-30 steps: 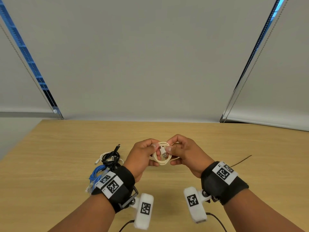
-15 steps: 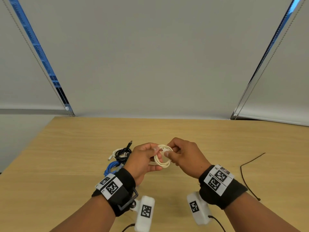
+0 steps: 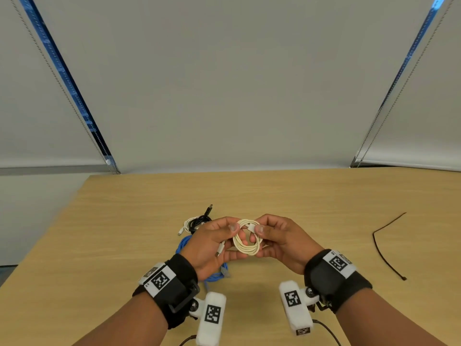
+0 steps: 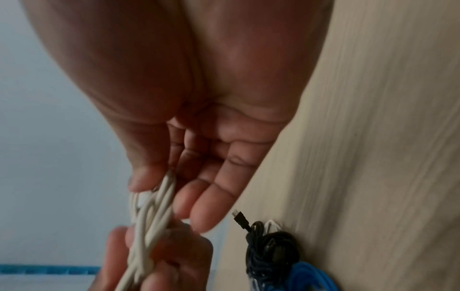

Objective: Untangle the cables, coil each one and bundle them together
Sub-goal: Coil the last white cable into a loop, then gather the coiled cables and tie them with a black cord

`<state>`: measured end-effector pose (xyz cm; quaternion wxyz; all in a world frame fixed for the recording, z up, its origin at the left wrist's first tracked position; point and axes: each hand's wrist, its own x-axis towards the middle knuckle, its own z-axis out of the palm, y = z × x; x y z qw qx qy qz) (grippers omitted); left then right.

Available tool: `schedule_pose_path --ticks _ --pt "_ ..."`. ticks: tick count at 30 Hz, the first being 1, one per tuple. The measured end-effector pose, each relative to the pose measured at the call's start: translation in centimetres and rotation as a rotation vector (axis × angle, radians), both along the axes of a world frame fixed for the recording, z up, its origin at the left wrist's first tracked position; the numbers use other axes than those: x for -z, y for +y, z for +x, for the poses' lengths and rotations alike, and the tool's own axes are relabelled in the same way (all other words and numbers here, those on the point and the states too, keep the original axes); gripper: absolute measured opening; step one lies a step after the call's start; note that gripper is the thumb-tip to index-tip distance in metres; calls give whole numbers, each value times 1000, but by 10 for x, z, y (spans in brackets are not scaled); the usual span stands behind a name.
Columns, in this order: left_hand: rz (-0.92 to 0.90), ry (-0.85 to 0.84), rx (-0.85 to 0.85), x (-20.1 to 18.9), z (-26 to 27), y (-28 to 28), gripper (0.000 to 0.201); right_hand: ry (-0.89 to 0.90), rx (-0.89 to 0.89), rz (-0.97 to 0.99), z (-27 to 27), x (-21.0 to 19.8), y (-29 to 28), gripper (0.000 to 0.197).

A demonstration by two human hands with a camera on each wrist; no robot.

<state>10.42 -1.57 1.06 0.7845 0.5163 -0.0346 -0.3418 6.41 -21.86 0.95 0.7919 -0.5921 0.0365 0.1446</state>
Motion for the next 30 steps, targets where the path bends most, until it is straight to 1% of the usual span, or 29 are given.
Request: schedule_pose_path --ticks 2,4,5,7,11,14,15,17,19,20,22,23,24,26,28,30 --pt "52 8 -51 1 -2 -4 36 -9 39 -96 0 3 3 11" --pt "52 48 -111 2 -5 -8 44 -37 51 -181 0 5 5 8" --pt "35 74 -137 1 -8 -10 44 -48 47 -206 1 5 6 7" --pt "4 111 -178 1 -15 -12 34 -71 21 -246 2 5 7 11" --pt "-4 130 -287 8 -32 -7 23 -131 -60 -329 3 5 17 12" --pt "-98 127 -361 19 -56 -1 19 -149 -171 -371 5 11 25 11" --pt "-123 125 -402 24 -64 0 19 -146 -218 -387 6 13 27 11" --pt "-158 124 -537 31 -78 4 24 -112 -279 -392 9 17 30 15" --pt "-133 84 -675 35 -88 11 28 -68 -261 -399 15 23 33 21" --pt "-105 60 -740 36 -92 16 29 -67 -245 -436 19 27 34 21" --pt "-66 31 -856 39 -102 28 32 -101 -242 -608 29 39 38 16" --pt "-55 21 -904 40 -107 34 35 -126 -260 -718 34 43 42 18" --pt "-42 16 -942 42 -111 39 35 -146 -284 -823 37 47 47 25" --pt "-9 24 -993 44 -118 46 24 -177 -335 -988 38 56 57 36" --pt "28 45 -1002 45 -122 50 13 -227 -359 -1074 37 64 68 36" --pt "63 49 -1005 46 -123 54 13 -302 -306 -1111 39 69 77 33"
